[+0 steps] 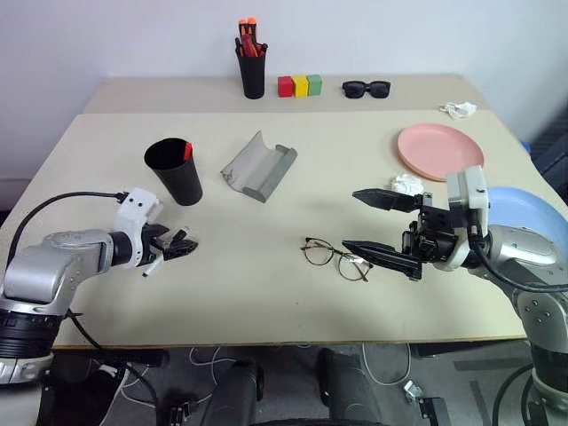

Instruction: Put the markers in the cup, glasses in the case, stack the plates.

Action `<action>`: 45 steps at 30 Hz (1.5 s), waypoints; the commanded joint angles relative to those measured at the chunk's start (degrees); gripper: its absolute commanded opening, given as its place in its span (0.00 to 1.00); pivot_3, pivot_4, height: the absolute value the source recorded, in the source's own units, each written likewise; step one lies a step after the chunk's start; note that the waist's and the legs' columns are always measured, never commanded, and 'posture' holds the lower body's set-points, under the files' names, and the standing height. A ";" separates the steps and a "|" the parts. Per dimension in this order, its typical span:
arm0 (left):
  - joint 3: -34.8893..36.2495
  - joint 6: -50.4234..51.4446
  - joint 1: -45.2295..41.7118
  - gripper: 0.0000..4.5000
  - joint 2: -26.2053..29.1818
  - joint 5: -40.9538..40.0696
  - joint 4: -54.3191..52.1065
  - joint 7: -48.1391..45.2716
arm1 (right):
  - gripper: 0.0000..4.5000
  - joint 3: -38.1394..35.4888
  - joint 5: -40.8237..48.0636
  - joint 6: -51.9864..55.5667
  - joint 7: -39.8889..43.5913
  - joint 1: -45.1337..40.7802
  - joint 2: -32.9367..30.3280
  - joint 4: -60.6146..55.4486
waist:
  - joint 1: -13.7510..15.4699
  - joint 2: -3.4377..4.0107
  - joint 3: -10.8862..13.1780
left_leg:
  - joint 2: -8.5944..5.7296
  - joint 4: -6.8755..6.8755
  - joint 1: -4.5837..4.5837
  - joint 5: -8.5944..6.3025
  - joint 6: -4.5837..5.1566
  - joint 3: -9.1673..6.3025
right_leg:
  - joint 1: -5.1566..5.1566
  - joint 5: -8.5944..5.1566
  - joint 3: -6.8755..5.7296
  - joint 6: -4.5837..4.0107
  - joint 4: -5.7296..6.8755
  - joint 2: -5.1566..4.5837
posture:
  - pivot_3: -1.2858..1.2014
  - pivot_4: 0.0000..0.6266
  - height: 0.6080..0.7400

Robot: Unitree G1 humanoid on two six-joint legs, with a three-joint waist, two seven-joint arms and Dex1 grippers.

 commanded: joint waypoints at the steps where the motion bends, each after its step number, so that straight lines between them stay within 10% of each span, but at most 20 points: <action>1: -1.01 -0.93 -2.00 0.99 -1.03 2.04 2.35 -0.81 | 1.00 -1.24 -0.63 -1.42 -0.40 0.37 -0.50 -1.14 | 0.05 0.00 0.00 | 0.00 0.00 0.00 0.00 0.00 -0.01 | 0.00 0.00 -0.01 0.00 0.01 0.00 | 0.52 0.24 1.00; 5: -2.08 0.17 -2.28 0.80 -1.53 2.63 2.45 -2.24 | 1.00 -1.43 -1.27 -1.88 -0.46 0.65 -0.53 -0.81 | 0.07 0.01 -0.01 | -0.01 0.01 0.00 0.00 0.00 0.02 | 0.01 0.00 0.02 0.01 0.01 -0.01 | 0.52 0.24 1.00; 12: -1.63 -0.04 -2.85 0.01 -0.89 2.94 1.08 -4.99 | 1.00 -1.64 -1.82 -2.54 -0.57 1.25 -0.41 -0.67 | 0.11 0.01 0.00 | -0.01 0.02 0.00 0.00 0.00 0.01 | 0.02 0.00 0.01 0.01 0.01 -0.01 | 0.52 0.24 1.00; 17: 5.41 -9.27 -3.01 0.01 -4.13 -6.09 -5.12 -16.52 | 1.00 -1.44 -2.63 -3.38 -0.26 1.35 -0.25 0.13 | 0.18 0.00 0.00 | 0.00 0.02 -0.03 0.00 0.00 0.00 | 0.02 0.00 0.01 0.00 -0.02 -0.01 | 0.52 0.24 1.00; 25: 15.96 -23.07 -12.98 0.01 -18.70 -12.54 -5.56 -10.08 | 1.00 -0.57 -3.47 -4.24 0.15 0.26 0.09 1.33 | 0.18 0.00 -0.01 | -0.01 0.08 -0.01 0.02 -0.03 0.00 | 0.05 0.02 0.00 0.01 -0.04 -0.03 | 0.52 0.24 1.00; 34: 22.47 -57.46 -25.18 0.01 -16.30 2.98 19.73 -2.62 | 1.00 -0.25 -3.97 -4.48 0.41 -0.17 0.10 1.66 | 0.20 0.01 -0.02 | -0.01 0.07 0.00 0.02 -0.02 0.07 | 0.06 0.03 0.02 0.01 -0.09 0.00 | 0.52 0.24 1.00; 45: 22.67 -76.22 -30.22 0.01 -22.29 1.92 41.75 -10.86 | 1.00 0.28 -4.12 -4.11 0.22 -0.83 -0.37 1.50 | 1.21 -0.03 -0.02 | -0.03 0.15 0.00 0.02 -0.02 0.06 | 0.12 0.05 0.00 0.04 -0.09 -0.01 | 0.52 0.24 1.00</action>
